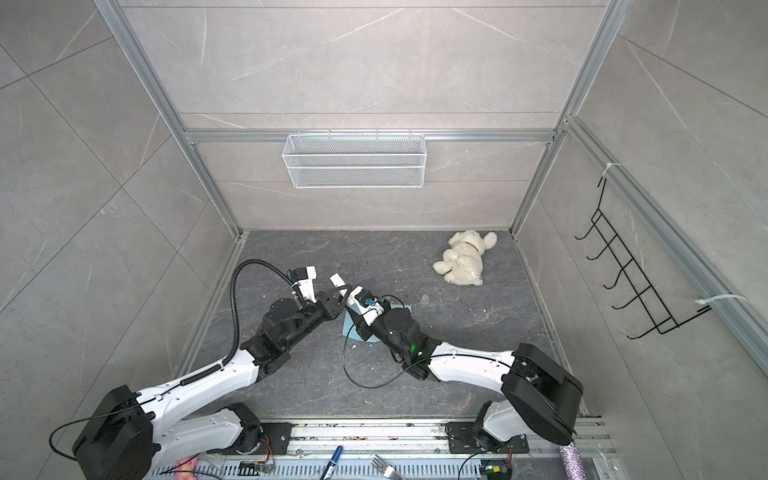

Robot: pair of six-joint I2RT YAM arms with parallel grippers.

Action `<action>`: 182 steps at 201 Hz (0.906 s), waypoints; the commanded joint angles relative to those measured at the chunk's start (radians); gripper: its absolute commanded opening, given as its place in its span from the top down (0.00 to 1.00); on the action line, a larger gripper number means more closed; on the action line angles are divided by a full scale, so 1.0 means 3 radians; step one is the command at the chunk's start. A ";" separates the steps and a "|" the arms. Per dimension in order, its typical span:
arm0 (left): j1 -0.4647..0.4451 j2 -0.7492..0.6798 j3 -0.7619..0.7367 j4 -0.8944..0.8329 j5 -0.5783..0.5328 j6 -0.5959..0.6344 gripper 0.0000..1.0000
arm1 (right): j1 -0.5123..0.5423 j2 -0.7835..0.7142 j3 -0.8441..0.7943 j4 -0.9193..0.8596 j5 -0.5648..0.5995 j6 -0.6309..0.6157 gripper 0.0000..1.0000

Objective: Place the letter into the envelope and seal it

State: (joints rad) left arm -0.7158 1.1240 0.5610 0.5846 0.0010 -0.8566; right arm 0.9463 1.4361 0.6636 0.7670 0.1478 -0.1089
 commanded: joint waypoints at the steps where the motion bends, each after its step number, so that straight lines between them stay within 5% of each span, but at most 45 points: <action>1: -0.0017 -0.0092 0.0097 0.0219 -0.0062 0.0033 1.00 | 0.0021 0.0028 -0.0012 0.0130 0.0064 -0.0036 0.57; 139: -0.0017 -0.0037 0.0041 0.0387 0.0132 0.0109 1.00 | 0.0023 -0.0054 0.0007 0.0058 -0.0262 0.0006 0.99; 182: -0.0017 -0.0045 -0.0070 0.0780 0.0547 0.0525 1.00 | -0.0098 -0.0270 0.0127 -0.0420 -0.0830 0.0158 1.00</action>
State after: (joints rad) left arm -0.7132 1.1244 0.5426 0.6495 0.0444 -0.8059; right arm 0.9302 1.4071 0.6643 0.7486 0.0948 -0.1009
